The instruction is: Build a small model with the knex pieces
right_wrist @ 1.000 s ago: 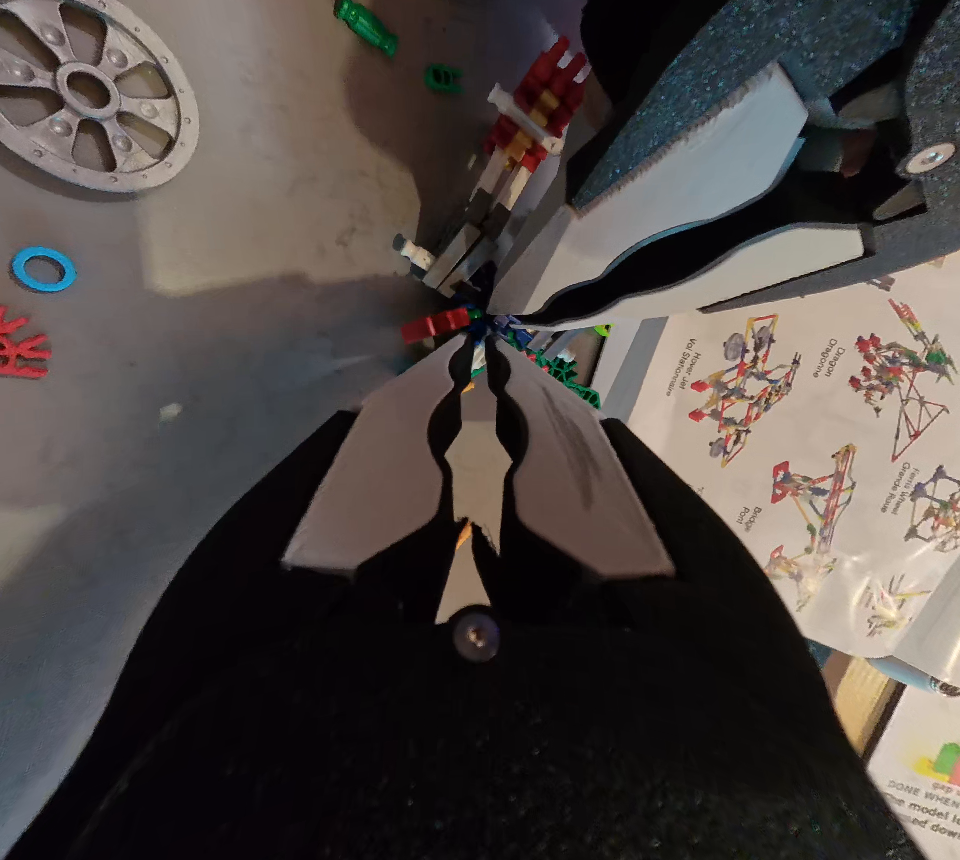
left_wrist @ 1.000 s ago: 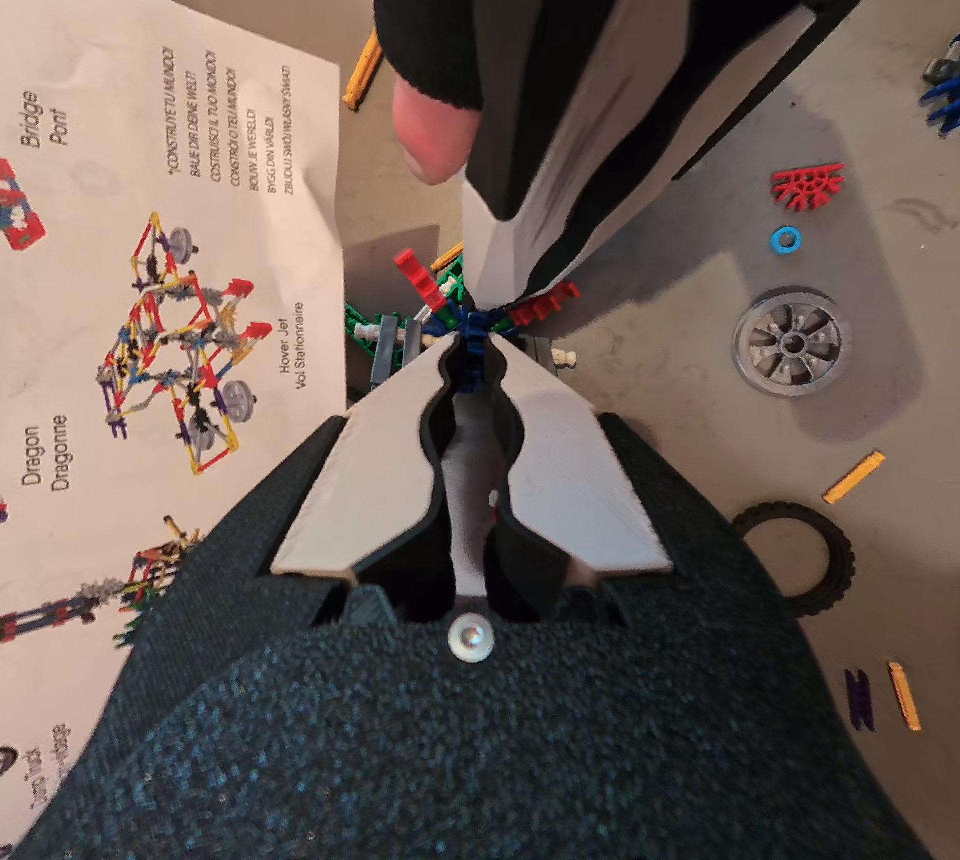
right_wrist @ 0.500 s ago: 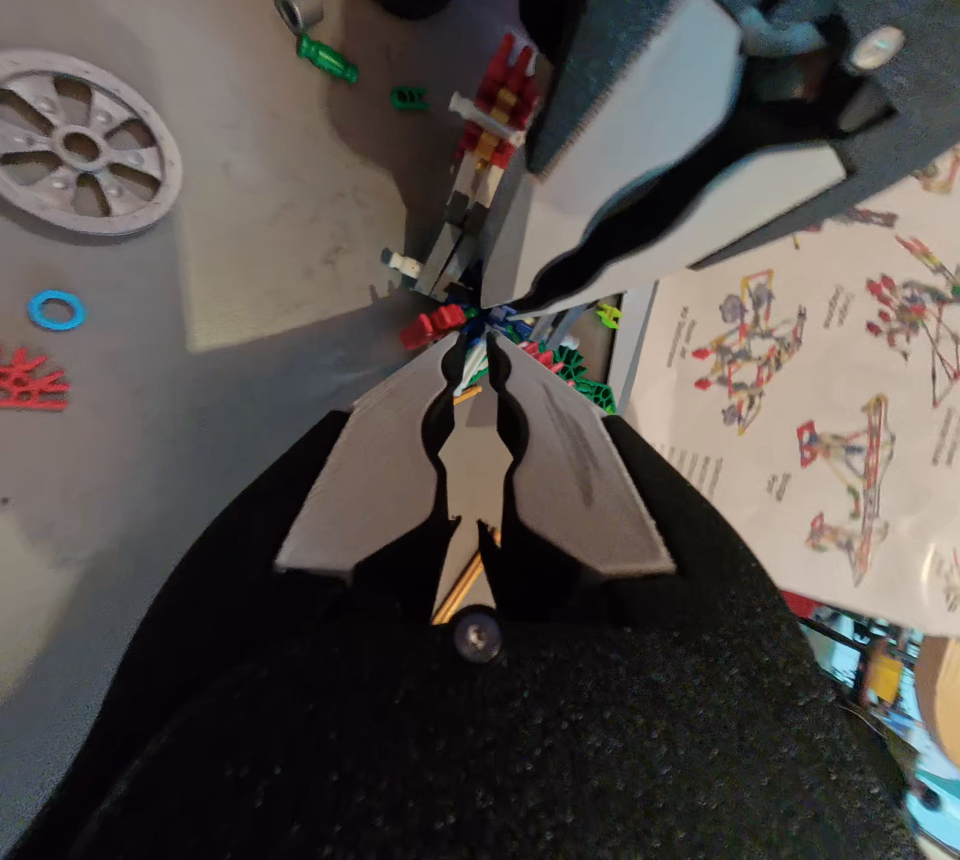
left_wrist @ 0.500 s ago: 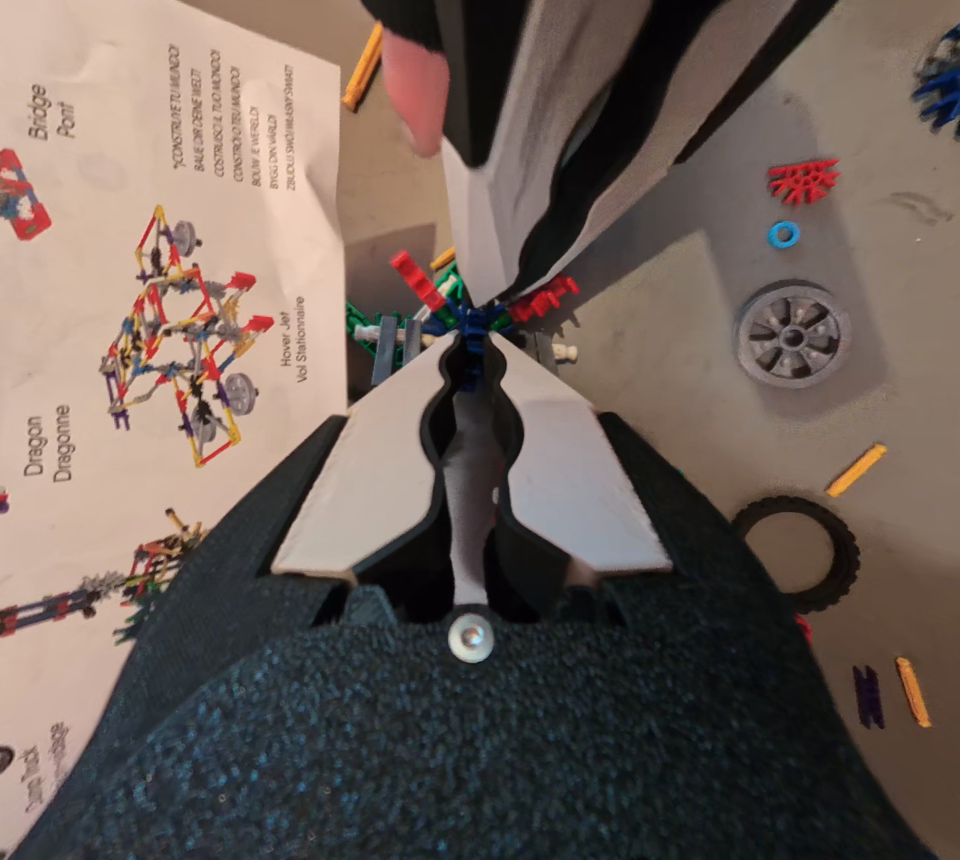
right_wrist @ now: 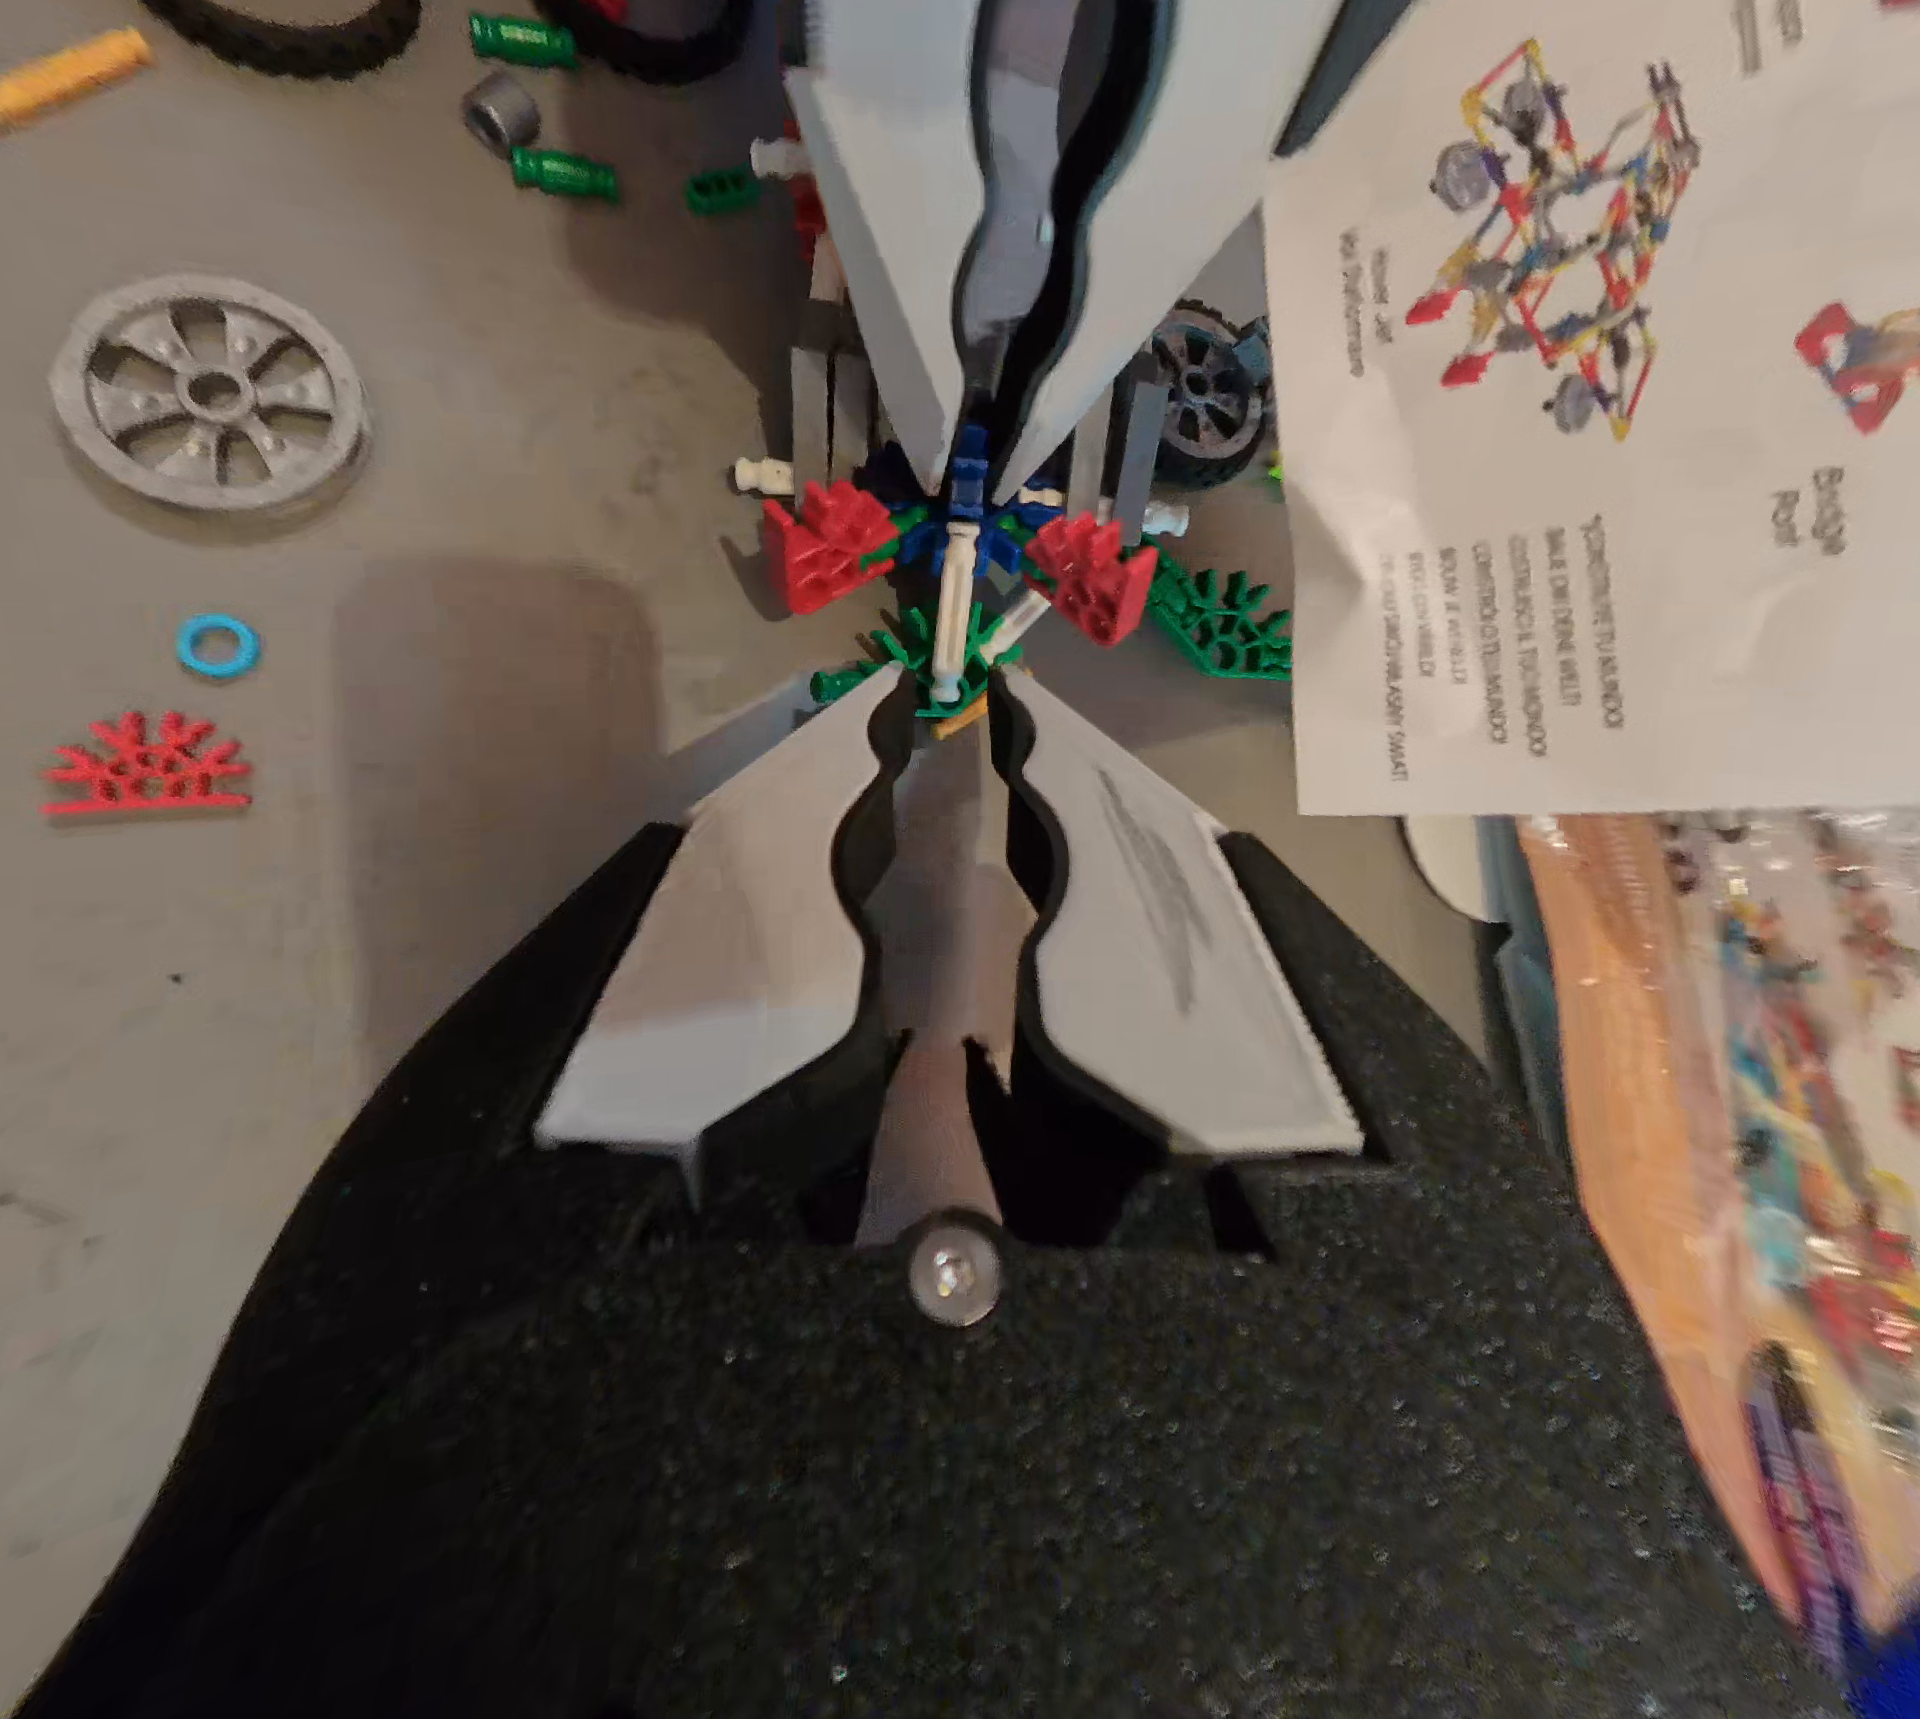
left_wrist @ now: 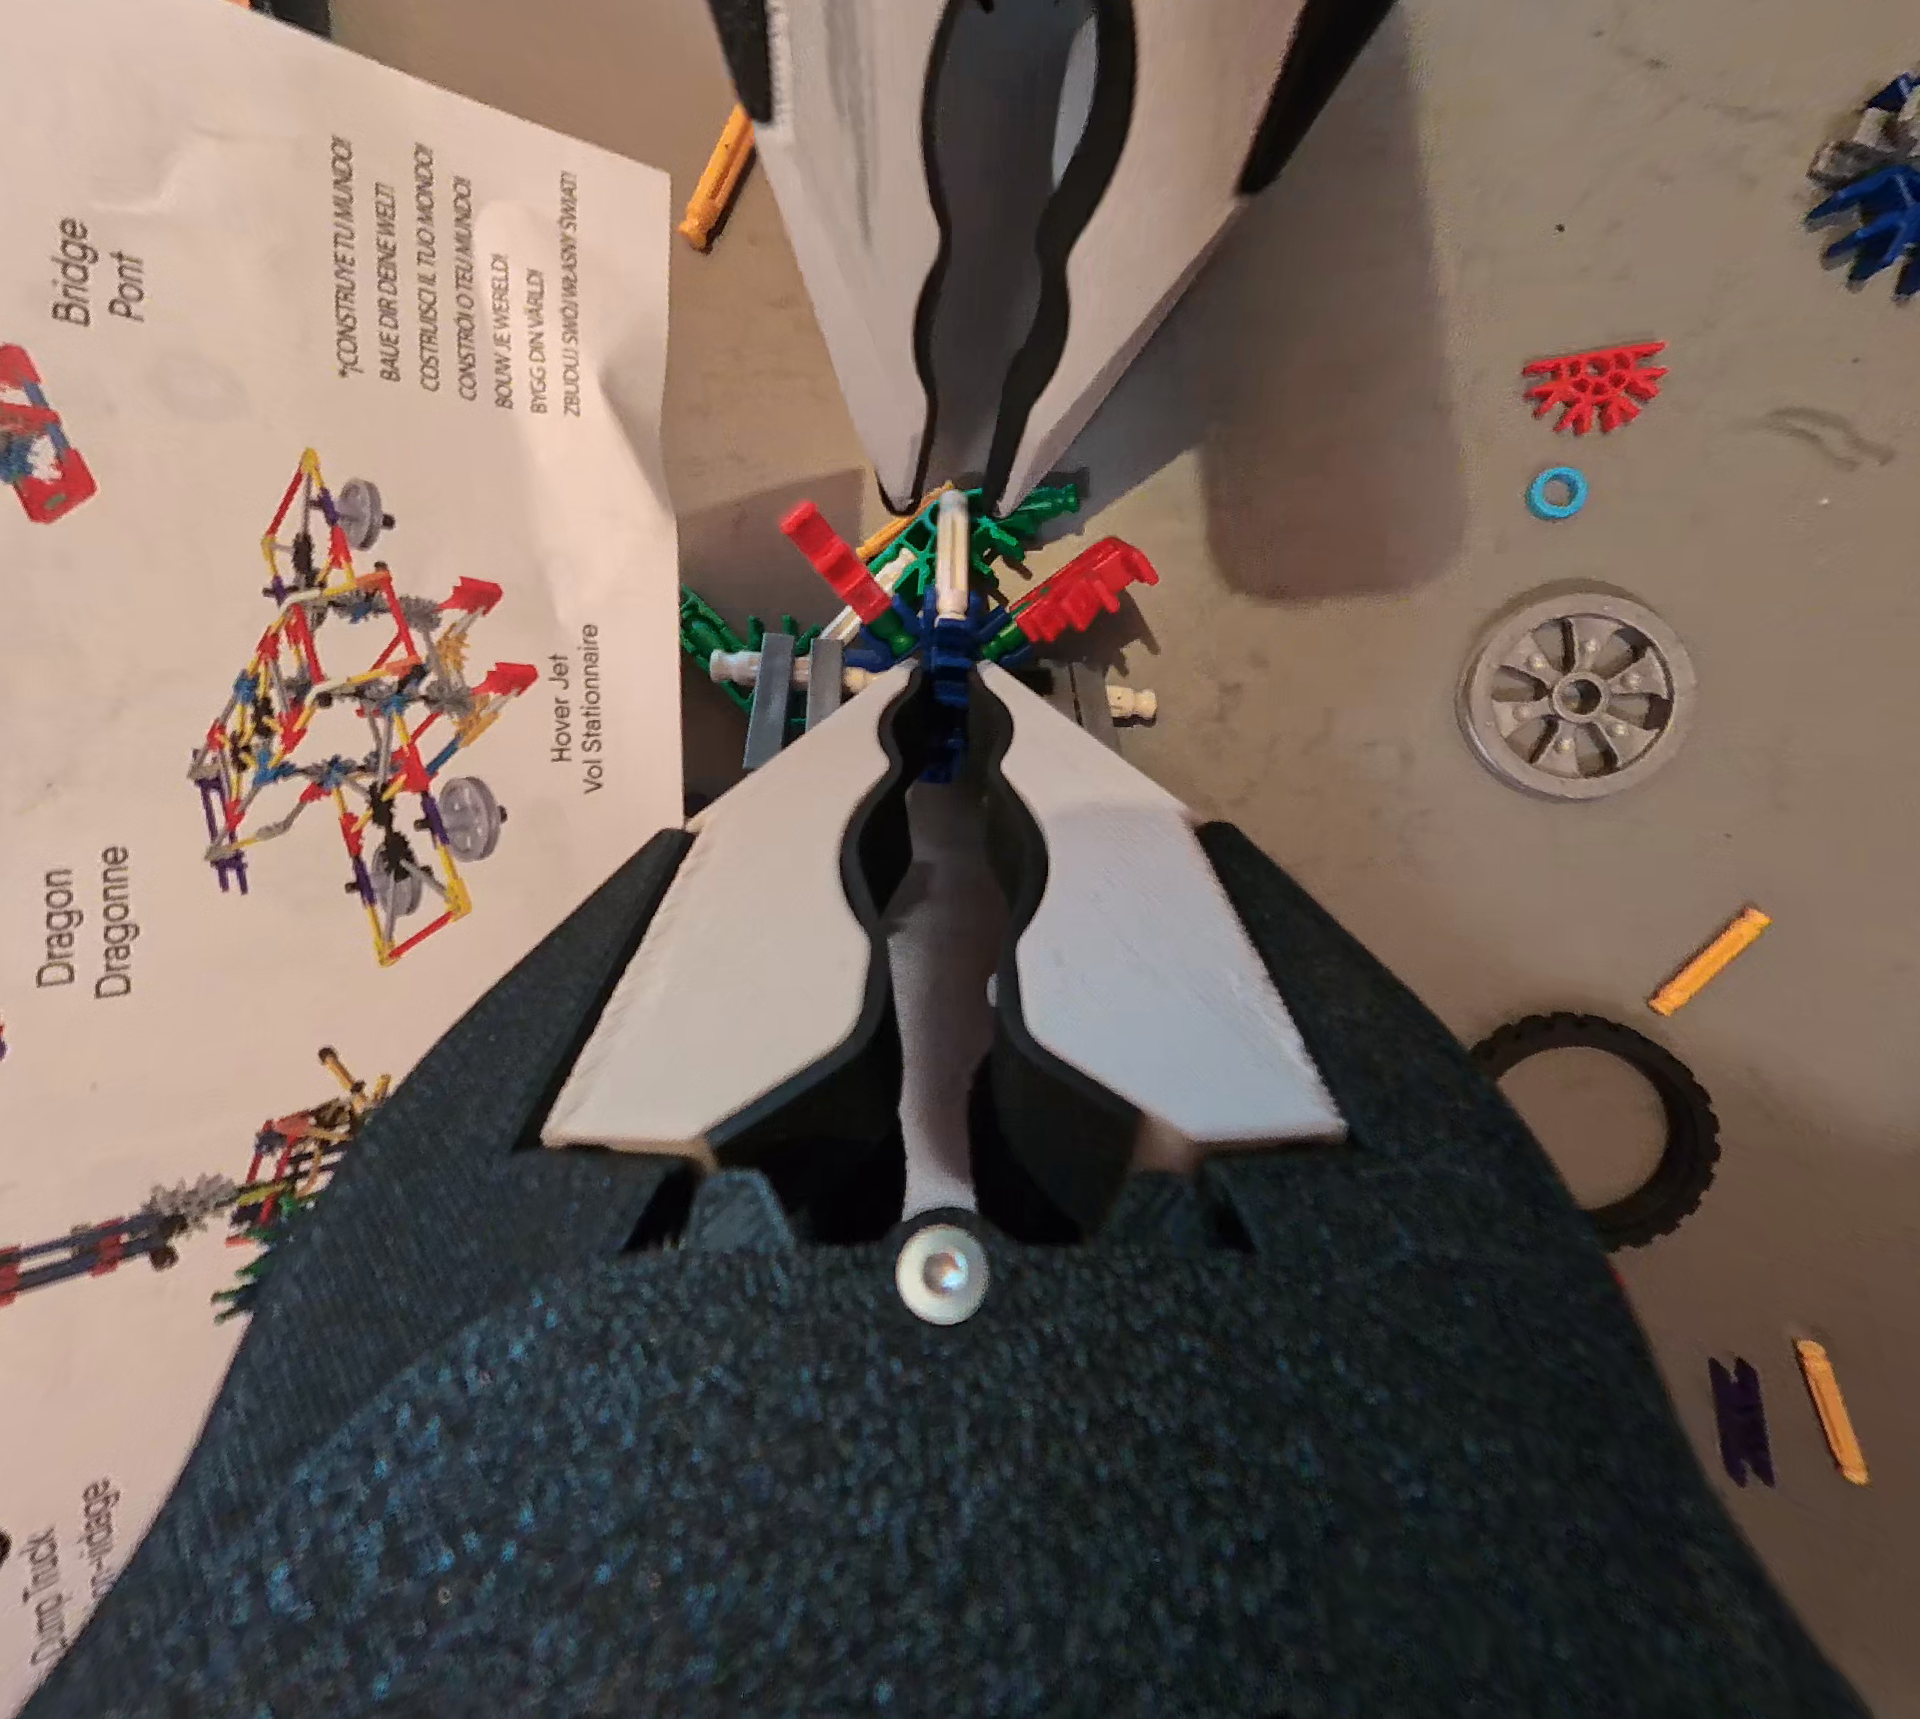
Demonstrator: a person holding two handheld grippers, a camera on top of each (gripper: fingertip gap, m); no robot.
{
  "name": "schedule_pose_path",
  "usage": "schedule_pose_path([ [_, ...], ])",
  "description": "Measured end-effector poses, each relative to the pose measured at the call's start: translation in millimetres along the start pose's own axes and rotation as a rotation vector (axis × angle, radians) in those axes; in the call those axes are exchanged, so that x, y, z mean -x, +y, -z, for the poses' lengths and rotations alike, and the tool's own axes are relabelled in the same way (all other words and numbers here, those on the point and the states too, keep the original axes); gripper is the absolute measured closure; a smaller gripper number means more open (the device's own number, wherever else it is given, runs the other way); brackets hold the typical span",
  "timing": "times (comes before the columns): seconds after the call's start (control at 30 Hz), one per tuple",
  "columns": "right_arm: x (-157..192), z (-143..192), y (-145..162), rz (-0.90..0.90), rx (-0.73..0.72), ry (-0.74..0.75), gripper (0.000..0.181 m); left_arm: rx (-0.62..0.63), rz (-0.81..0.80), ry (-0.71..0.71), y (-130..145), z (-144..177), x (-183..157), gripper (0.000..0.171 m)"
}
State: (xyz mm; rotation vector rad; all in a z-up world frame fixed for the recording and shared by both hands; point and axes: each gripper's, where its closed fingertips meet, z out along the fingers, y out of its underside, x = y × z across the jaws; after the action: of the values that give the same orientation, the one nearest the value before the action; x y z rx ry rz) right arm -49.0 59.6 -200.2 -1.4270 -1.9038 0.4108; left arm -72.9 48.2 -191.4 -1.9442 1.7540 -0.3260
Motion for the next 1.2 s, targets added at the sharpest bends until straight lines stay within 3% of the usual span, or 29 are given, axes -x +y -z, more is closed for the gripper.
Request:
schedule_pose_path([
  [0.4, 3.4, -4.5, -4.6, -0.136, -0.051, -0.105, 0.174, 0.000, -0.012, -0.008, 0.9, 0.5, 0.7, 0.166],
  [1.2, 4.1, 2.9, -6.6, -0.018, 0.111, -0.092, 0.178, 0.000, -0.041, -0.015, -0.2, -0.7, -0.8, 0.166],
])
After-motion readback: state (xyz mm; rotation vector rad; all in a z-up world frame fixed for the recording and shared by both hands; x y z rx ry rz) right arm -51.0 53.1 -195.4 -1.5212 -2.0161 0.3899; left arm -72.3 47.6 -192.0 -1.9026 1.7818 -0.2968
